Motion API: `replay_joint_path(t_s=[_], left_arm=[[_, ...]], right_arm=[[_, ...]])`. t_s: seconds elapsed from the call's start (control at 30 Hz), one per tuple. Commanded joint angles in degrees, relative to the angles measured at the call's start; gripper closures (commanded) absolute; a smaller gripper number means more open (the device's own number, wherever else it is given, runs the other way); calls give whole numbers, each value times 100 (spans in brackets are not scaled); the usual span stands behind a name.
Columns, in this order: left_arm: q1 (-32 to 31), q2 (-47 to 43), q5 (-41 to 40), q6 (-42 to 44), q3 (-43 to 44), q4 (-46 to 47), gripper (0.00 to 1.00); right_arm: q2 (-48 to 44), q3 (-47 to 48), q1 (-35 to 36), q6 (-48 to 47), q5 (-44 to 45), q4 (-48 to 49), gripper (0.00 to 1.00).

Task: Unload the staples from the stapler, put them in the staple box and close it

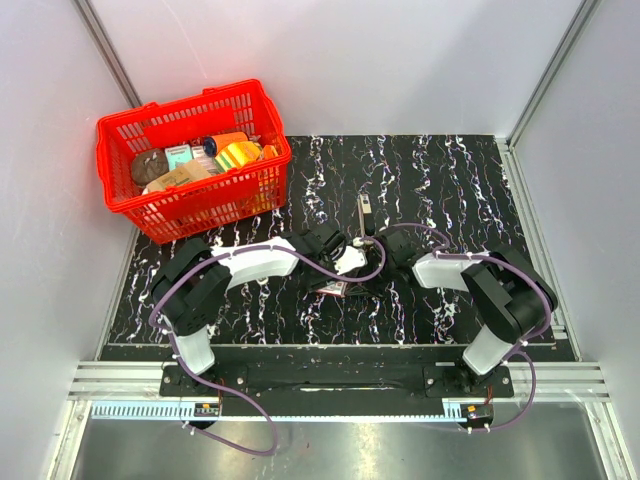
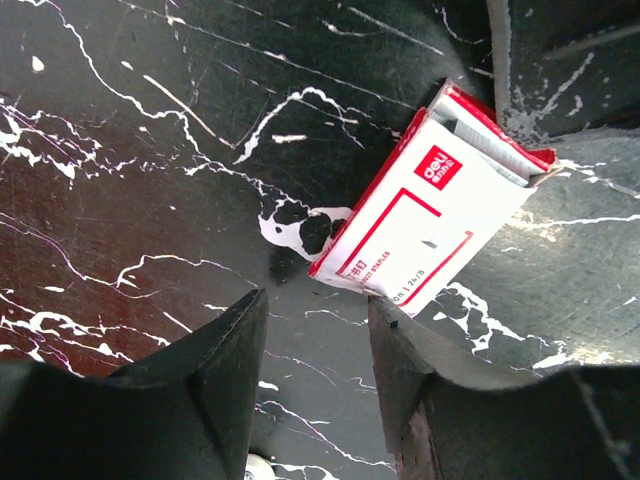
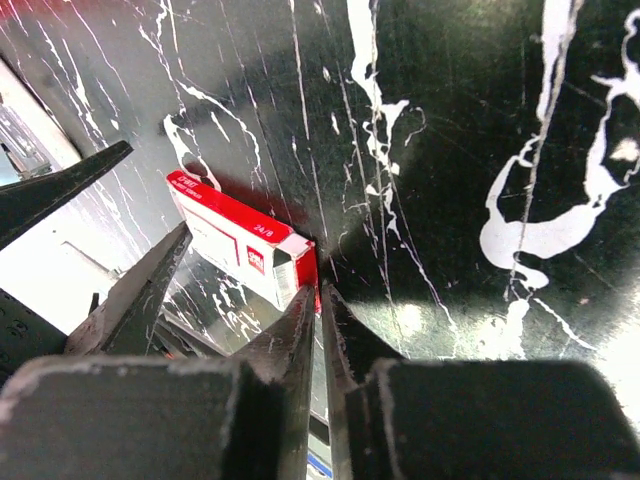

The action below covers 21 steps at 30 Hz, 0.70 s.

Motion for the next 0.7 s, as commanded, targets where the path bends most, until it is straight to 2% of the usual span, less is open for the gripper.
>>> replay_joint_path(t_s=[0.0,0.13,0.27,0.47,0.53,0.67], left_arm=[[-154,-107,1117,-284,-31,297,50],[21,-318,1187,-319,-67,191,46],[276,-599,1468,-424,65,-55,42],[522,-1118,1785,-618,407,-354,28],[549,-1275,1882,-671,548,-433,15],[592,-1513,1926,-732,768,-573,13]], right_arm=[[168,-186,320,-53,508,297,85],[-148,-291,320,-247,886,-212,74],[-376,-459,320,-317,1036,-310,61],[-561,-266,320,-624,1255,-845,43],[-649,-152,320,-721,1387,-1109,38],[-895,33,303,-897,1650,-1619,34]])
